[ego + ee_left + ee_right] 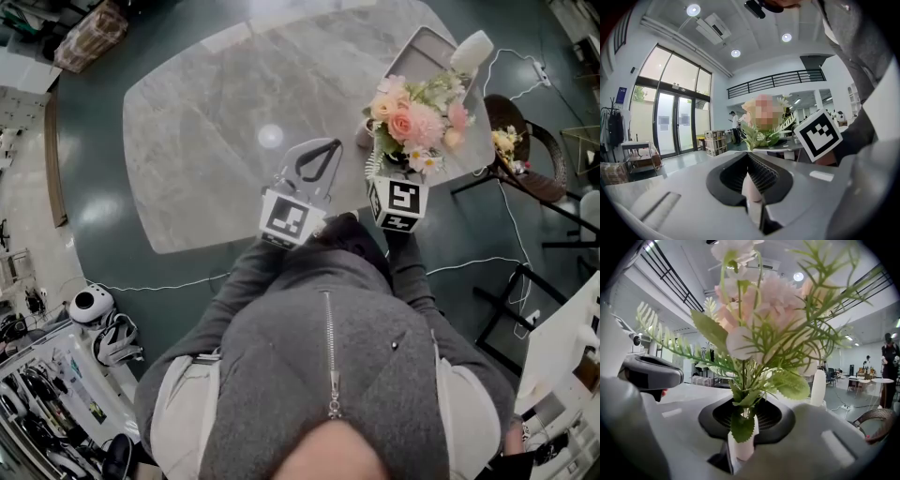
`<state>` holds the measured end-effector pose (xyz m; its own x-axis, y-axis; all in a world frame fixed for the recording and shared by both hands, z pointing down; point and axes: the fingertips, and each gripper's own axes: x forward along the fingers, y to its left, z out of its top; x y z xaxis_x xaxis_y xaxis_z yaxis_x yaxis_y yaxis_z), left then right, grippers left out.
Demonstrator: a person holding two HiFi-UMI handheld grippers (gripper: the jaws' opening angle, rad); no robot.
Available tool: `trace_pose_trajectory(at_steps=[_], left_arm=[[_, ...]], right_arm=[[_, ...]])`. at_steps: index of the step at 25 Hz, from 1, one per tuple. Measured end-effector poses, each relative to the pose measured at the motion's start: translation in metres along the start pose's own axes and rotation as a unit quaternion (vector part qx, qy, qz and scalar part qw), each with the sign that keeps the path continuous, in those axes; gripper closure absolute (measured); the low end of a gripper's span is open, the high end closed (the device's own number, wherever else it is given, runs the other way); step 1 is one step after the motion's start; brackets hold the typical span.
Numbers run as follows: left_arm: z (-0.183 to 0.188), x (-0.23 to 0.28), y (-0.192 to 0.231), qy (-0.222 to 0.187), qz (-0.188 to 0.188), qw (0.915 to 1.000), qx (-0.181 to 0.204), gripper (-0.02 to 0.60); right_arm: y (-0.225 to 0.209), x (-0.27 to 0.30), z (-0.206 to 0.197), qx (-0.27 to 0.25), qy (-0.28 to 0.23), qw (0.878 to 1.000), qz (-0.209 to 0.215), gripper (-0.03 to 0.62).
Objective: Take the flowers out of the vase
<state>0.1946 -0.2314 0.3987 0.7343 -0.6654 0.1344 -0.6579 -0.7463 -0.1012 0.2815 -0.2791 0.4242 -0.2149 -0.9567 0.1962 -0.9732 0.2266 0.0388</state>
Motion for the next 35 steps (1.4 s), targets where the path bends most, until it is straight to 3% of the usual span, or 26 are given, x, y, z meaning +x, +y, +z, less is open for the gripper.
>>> trace_pose_trajectory(at_steps=[14,35], left_arm=[[0.013,0.006,0.002,-0.024,-0.030,0.9992,0.012,0.572],[0.012,0.017,-0.017,-0.030,-0.106,0.9938,0.013,0.574]], right_arm=[[0.001,-0.011,0.026,0.008,0.005,1.000,-0.015,0.514],[-0.007,-0.050,0.088,0.027,-0.028,0.997,-0.062,0.511]])
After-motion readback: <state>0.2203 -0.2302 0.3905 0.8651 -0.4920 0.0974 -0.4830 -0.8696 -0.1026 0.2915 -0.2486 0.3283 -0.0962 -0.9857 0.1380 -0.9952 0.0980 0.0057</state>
